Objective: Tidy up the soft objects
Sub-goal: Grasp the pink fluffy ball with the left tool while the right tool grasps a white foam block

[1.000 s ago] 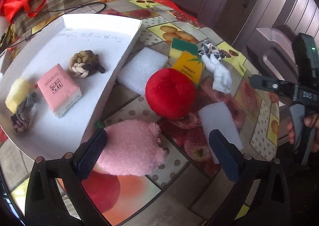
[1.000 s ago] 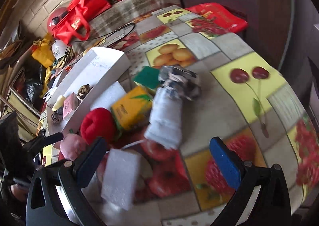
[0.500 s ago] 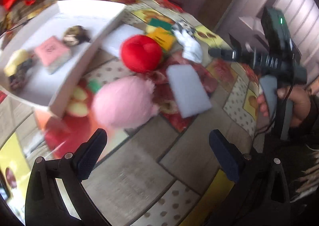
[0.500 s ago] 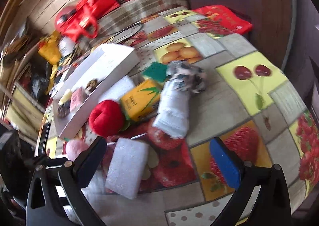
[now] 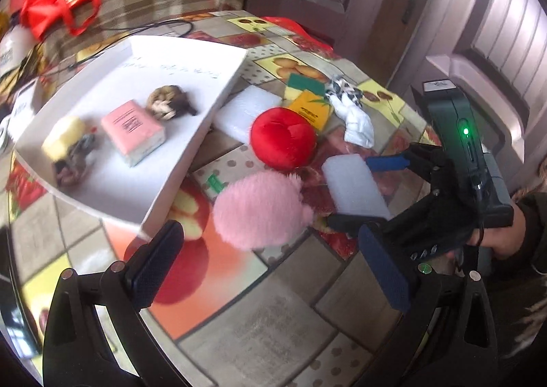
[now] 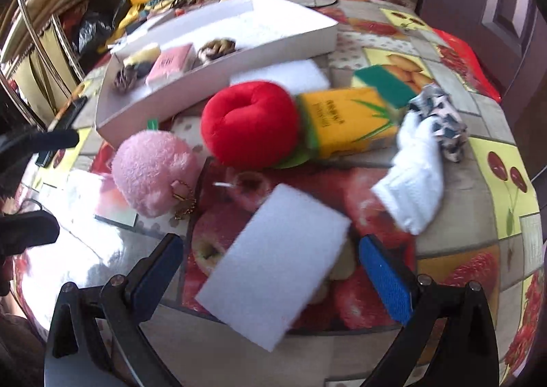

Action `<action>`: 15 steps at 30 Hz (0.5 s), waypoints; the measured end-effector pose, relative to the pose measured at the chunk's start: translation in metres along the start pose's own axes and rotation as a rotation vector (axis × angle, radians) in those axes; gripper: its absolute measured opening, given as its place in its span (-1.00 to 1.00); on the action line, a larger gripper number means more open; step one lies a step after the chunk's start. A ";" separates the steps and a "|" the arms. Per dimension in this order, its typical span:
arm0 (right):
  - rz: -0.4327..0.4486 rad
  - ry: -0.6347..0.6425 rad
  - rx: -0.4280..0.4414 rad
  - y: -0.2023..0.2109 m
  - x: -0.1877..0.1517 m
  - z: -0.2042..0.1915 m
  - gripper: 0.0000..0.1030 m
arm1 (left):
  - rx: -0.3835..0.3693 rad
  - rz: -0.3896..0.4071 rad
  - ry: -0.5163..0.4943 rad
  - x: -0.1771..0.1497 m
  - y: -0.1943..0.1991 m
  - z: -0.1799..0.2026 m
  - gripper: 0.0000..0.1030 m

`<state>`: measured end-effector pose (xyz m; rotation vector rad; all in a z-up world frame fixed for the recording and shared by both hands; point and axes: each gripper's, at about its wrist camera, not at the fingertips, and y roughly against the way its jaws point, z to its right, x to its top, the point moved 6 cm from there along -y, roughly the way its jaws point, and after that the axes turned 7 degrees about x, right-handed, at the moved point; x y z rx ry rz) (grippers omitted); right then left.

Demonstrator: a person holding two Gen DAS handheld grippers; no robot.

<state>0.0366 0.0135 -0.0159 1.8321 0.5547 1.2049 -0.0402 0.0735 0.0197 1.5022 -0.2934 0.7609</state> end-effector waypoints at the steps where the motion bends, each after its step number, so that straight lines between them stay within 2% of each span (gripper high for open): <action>1: -0.005 -0.003 0.001 -0.002 -0.001 0.000 0.76 | 0.007 -0.007 -0.014 0.002 -0.004 0.002 0.99; 2: -0.012 -0.007 -0.004 -0.005 -0.004 0.001 0.65 | 0.016 -0.015 -0.026 0.004 -0.009 0.004 0.99; 4: 0.000 0.021 -0.043 0.000 -0.008 0.004 0.32 | 0.020 -0.037 -0.040 0.008 -0.020 0.009 0.99; 9: 0.011 -0.031 -0.048 0.011 -0.018 0.026 0.27 | 0.072 -0.076 -0.065 0.017 -0.041 0.013 0.99; 12: 0.023 -0.081 -0.069 0.019 -0.026 0.042 0.27 | 0.074 -0.101 -0.069 0.017 -0.052 0.014 0.97; 15: 0.034 -0.115 -0.084 0.025 -0.032 0.052 0.27 | 0.081 -0.136 -0.095 0.011 -0.064 0.017 0.76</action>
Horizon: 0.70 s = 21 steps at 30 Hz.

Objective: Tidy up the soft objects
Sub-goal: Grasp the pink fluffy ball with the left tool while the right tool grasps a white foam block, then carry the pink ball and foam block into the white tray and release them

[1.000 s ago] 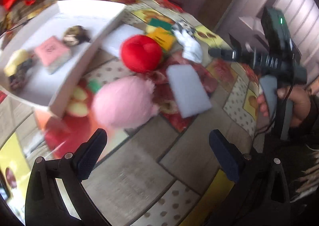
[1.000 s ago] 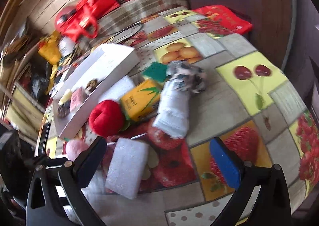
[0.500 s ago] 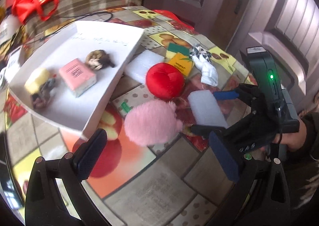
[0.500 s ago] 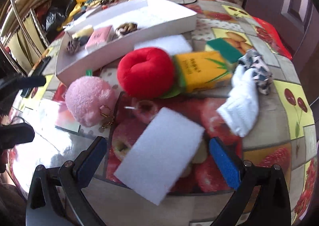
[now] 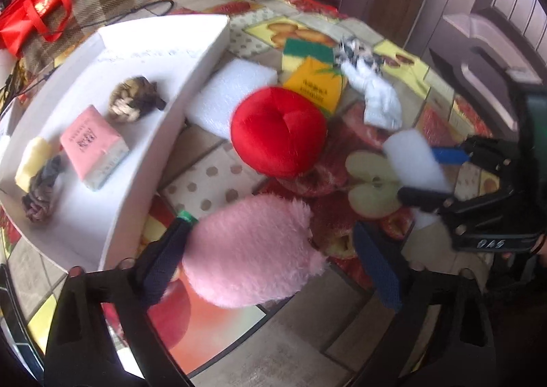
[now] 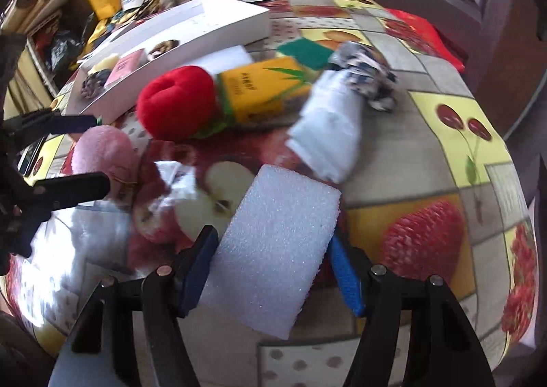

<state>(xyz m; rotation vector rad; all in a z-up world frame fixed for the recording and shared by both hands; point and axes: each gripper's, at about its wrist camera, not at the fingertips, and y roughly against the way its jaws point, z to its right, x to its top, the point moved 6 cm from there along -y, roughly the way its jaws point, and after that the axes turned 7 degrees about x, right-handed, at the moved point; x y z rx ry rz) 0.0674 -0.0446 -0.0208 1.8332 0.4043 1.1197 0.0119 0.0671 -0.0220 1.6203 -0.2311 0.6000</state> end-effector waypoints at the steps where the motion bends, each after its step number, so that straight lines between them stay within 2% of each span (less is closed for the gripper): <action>1: 0.002 -0.007 -0.002 0.001 -0.001 0.001 0.27 | 0.001 -0.010 -0.010 -0.003 -0.003 0.002 0.64; 2: 0.003 -0.010 -0.002 0.001 -0.001 0.002 0.27 | -0.002 -0.024 -0.020 -0.006 -0.006 0.004 0.31; 7: 0.017 -0.031 0.036 0.008 -0.004 0.001 0.21 | -0.032 -0.014 -0.013 -0.016 0.000 0.005 0.26; 11: 0.079 -0.014 0.062 0.026 0.007 -0.005 0.21 | -0.011 0.039 0.035 -0.011 0.024 -0.008 0.26; 15: 0.187 0.006 0.082 0.059 0.033 -0.012 0.21 | 0.058 0.109 0.062 0.011 0.061 -0.024 0.26; 18: 0.277 0.017 0.093 0.088 0.058 -0.015 0.21 | 0.093 0.178 0.151 0.031 0.097 -0.041 0.27; 21: 0.373 0.016 0.114 0.118 0.083 -0.018 0.21 | 0.132 0.225 0.234 0.035 0.123 -0.055 0.27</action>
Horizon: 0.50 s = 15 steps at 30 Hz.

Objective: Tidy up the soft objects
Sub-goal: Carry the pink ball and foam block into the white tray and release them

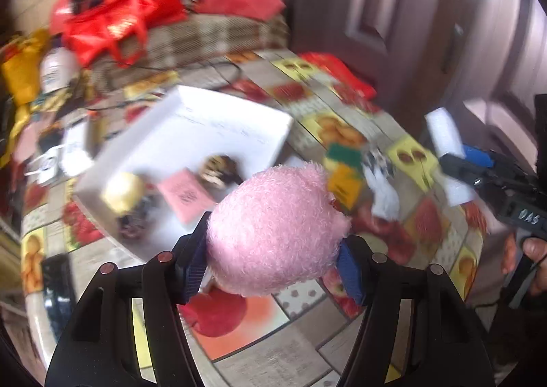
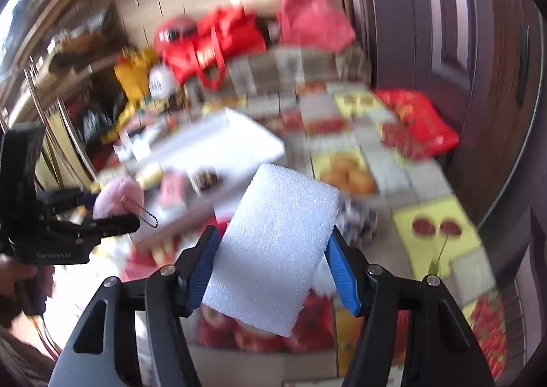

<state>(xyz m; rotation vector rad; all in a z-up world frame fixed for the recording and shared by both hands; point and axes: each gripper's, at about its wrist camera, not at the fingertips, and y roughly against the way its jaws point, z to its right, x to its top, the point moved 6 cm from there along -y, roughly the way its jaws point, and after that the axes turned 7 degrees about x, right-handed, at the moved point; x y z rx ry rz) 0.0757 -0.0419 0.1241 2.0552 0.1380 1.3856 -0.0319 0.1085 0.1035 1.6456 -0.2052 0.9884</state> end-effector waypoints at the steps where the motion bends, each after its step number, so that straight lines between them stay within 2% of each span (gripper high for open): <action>1: 0.020 -0.001 0.007 0.004 0.006 -0.002 0.21 | 0.014 0.010 0.016 0.000 0.005 -0.005 0.27; 5: 0.075 0.008 0.040 0.012 0.030 -0.012 0.21 | 0.058 0.016 0.071 -0.006 0.012 -0.025 0.27; 15: 0.045 0.015 0.083 0.001 0.028 -0.029 0.21 | 0.078 0.035 0.148 -0.015 0.021 -0.046 0.27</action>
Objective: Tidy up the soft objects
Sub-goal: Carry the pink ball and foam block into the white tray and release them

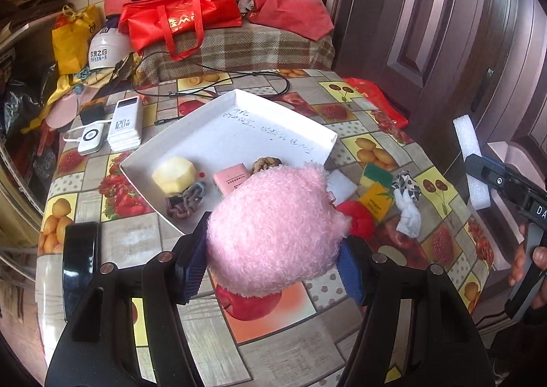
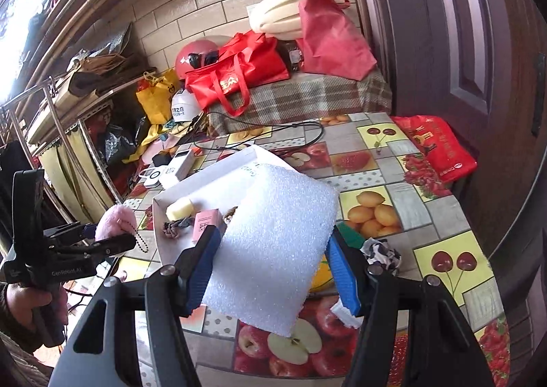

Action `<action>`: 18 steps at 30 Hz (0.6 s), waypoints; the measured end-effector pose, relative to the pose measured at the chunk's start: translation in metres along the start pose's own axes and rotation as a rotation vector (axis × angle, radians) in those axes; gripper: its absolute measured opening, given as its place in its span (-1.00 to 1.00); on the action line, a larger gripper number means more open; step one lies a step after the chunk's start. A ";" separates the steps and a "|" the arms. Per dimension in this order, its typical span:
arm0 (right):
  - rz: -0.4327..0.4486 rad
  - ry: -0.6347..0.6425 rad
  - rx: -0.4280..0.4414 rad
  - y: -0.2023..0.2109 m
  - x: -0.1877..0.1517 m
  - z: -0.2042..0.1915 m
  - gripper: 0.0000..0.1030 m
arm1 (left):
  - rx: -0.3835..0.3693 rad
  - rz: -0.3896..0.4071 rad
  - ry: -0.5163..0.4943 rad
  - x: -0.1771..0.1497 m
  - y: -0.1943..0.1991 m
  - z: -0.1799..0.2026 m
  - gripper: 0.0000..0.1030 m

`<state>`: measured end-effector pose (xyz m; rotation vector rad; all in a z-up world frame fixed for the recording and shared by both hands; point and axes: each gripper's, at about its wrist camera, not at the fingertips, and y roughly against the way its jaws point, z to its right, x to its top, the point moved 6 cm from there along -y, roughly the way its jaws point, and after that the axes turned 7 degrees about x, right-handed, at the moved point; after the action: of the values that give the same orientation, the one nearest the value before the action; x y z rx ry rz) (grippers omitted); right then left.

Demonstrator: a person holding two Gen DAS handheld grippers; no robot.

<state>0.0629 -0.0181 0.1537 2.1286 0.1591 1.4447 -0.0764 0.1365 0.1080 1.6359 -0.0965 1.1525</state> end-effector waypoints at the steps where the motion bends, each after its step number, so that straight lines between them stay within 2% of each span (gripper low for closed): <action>1: 0.000 0.002 0.002 0.000 0.000 -0.001 0.21 | -0.002 -0.001 0.002 0.000 0.000 0.000 0.27; 18: -0.011 -0.011 -0.011 0.002 -0.003 0.002 0.21 | -0.027 -0.006 0.015 -0.002 -0.006 0.001 0.27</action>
<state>0.0635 -0.0216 0.1518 2.1232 0.1578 1.4236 -0.0729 0.1376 0.1025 1.6025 -0.0970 1.1536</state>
